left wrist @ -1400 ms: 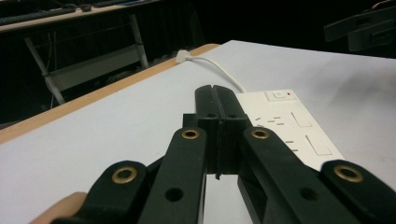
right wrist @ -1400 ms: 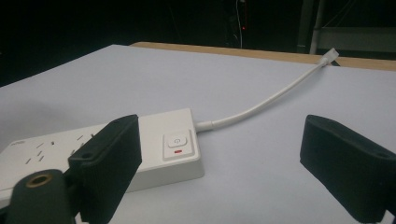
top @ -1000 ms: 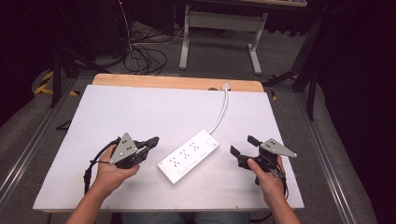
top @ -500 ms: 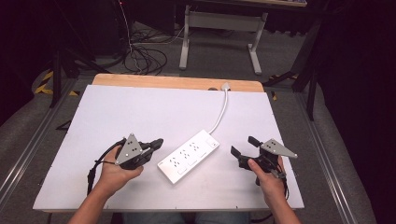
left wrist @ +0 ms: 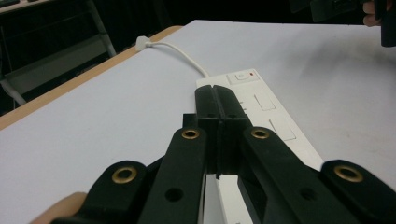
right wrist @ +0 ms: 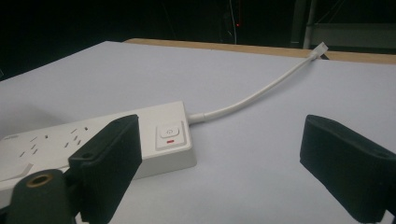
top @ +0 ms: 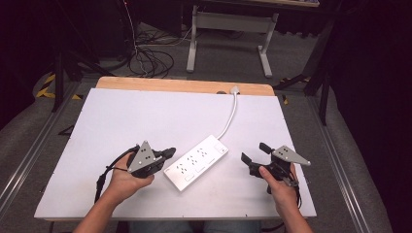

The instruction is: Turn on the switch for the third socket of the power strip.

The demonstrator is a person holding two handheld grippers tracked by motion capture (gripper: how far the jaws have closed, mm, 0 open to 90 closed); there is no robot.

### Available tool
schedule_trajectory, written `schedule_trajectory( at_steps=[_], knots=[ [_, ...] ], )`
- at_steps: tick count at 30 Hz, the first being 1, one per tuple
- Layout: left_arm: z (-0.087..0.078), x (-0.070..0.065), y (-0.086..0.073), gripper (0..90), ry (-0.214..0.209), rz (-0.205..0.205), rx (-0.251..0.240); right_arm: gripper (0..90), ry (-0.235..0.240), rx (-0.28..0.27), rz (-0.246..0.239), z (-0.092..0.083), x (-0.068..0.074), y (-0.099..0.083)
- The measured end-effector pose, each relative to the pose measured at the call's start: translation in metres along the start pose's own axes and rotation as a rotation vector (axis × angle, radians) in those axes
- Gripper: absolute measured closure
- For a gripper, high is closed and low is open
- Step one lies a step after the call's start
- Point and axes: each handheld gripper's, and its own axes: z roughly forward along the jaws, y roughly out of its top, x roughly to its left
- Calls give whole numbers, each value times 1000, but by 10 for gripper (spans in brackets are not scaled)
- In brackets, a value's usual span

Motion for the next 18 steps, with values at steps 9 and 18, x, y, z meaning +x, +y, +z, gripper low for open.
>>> schedule_trajectory(
  at_steps=[9,18],
  knots=[
    [6,-4,-1,898,-21,21,32,131,0,4,1,1,0,0],
    [19,-18,-1,898,-63,68,76,132,-1,4,2,1,0,-1]
  ],
)
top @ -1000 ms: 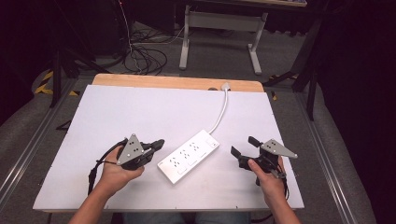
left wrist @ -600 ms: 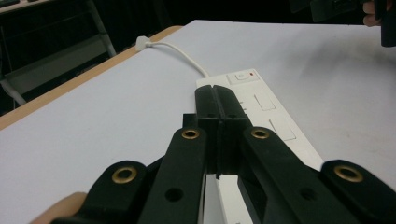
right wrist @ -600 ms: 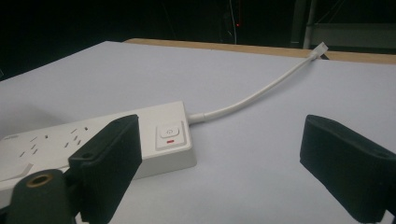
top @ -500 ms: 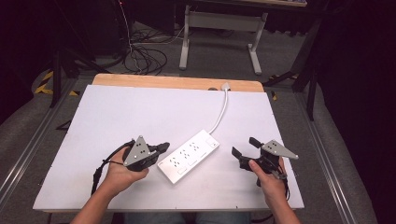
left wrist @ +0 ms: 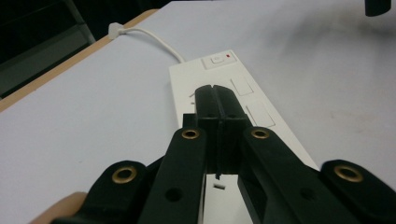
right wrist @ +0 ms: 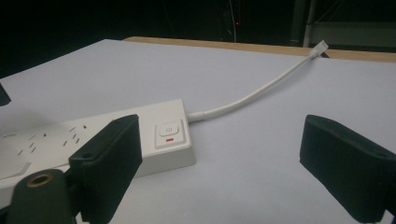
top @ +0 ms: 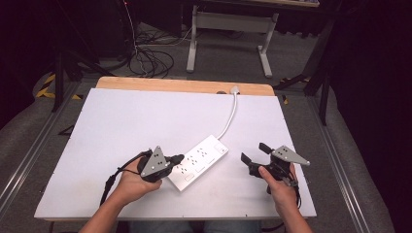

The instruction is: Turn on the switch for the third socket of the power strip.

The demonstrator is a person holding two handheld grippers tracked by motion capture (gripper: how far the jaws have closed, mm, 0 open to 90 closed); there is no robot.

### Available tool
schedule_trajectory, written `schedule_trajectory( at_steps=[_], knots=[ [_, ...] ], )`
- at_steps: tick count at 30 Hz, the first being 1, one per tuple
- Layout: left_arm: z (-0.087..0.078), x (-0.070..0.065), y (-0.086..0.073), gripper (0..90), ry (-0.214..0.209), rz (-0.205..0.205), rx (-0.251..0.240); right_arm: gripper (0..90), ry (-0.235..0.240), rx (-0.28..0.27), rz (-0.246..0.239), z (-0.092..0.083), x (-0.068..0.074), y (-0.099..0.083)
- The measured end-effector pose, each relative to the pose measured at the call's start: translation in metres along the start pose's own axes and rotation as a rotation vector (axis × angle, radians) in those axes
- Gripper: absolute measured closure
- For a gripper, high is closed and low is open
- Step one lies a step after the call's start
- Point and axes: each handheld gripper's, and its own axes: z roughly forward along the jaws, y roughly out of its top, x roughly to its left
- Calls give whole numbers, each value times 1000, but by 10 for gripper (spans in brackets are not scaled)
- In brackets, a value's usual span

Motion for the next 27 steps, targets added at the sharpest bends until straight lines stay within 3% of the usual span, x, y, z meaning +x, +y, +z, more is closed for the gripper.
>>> schedule_trajectory(
  at_steps=[12,16,27],
  knots=[
    [6,-4,-1,898,-31,6,19,133,-4,1,0,0,0,0],
    [11,-9,-2,898,-48,34,45,133,-2,2,-2,0,0,0],
    [19,-17,-3,898,-91,65,76,134,-2,7,-3,1,0,-1]
  ],
)
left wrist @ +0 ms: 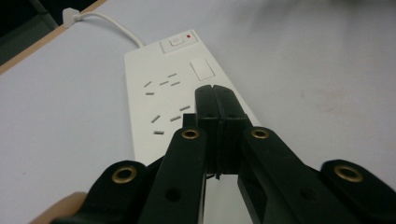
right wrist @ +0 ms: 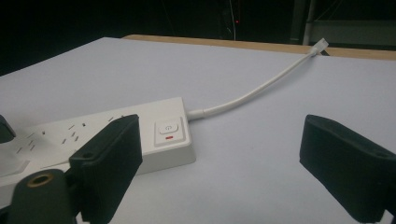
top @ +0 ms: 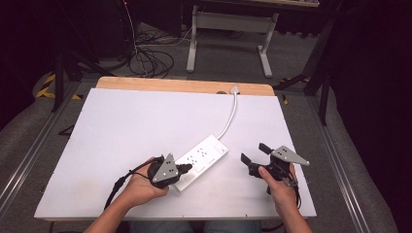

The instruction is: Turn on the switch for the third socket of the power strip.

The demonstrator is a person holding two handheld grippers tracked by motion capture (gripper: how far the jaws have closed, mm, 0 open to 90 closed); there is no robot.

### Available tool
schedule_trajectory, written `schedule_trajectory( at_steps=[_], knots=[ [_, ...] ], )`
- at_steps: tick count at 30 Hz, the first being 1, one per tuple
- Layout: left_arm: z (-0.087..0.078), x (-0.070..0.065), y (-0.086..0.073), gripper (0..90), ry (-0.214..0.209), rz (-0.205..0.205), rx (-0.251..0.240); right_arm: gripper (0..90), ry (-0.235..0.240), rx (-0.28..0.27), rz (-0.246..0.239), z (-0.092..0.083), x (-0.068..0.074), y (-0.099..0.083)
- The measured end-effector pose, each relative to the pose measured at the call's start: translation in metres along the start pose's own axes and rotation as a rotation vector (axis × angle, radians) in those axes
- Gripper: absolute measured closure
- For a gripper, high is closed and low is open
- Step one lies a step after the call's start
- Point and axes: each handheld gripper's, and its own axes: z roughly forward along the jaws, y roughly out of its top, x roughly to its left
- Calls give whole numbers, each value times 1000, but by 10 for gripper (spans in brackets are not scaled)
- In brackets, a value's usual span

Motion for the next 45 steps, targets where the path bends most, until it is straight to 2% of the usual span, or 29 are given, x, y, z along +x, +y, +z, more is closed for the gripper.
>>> schedule_trajectory(
  at_steps=[14,25,45],
  knots=[
    [11,-6,-3,898,-33,22,49,134,-1,-2,2,0,0,0],
    [13,-8,-3,898,-43,25,39,135,-2,-1,2,-1,0,0],
    [14,-9,-1,898,-35,30,40,134,-2,0,0,-1,0,0]
  ],
)
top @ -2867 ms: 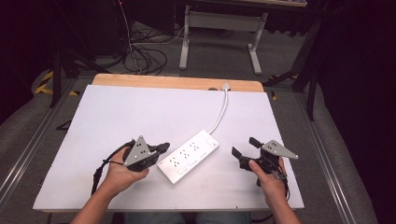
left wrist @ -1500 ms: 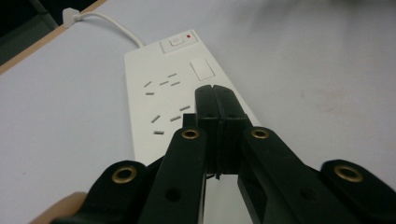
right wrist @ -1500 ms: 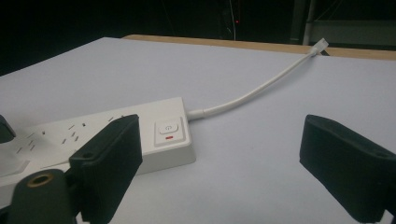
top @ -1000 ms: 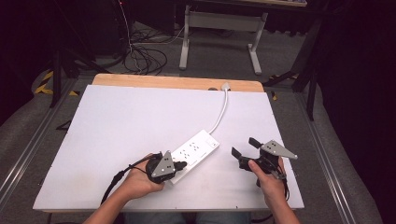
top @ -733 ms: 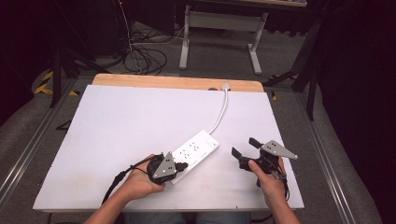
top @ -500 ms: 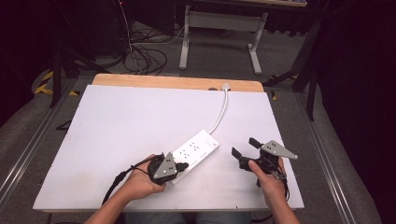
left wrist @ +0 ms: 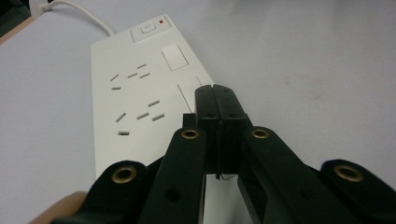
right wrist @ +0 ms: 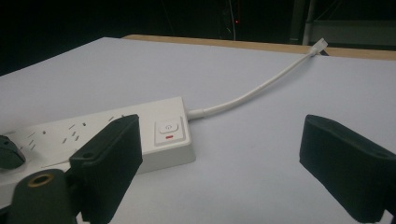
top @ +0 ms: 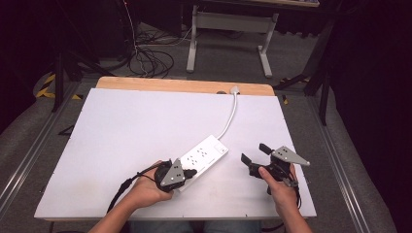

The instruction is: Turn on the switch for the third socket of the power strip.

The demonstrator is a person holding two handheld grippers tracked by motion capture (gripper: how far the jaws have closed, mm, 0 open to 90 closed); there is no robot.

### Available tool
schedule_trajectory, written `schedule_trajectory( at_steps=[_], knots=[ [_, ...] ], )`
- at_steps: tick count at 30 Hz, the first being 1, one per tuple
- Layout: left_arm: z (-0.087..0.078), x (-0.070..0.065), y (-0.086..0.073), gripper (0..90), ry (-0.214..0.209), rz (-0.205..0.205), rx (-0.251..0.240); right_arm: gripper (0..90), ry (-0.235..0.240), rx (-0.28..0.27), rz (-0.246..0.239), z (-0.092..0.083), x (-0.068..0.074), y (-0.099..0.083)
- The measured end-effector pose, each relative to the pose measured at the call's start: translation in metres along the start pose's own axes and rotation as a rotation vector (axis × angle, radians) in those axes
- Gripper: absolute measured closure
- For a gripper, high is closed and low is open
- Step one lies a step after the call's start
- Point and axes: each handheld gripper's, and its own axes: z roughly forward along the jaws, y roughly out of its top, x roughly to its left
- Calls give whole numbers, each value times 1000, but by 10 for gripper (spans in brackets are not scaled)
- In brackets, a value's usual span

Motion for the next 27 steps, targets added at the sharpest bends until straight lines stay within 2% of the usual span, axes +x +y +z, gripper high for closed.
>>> schedule_trajectory(
  at_steps=[13,18,27],
  knots=[
    [1,0,0,898,3,4,6,135,0,1,0,0,0,0],
    [3,-3,1,899,10,26,19,135,1,2,-1,0,0,0],
    [3,-3,1,898,6,15,19,135,0,2,0,0,0,0]
  ],
)
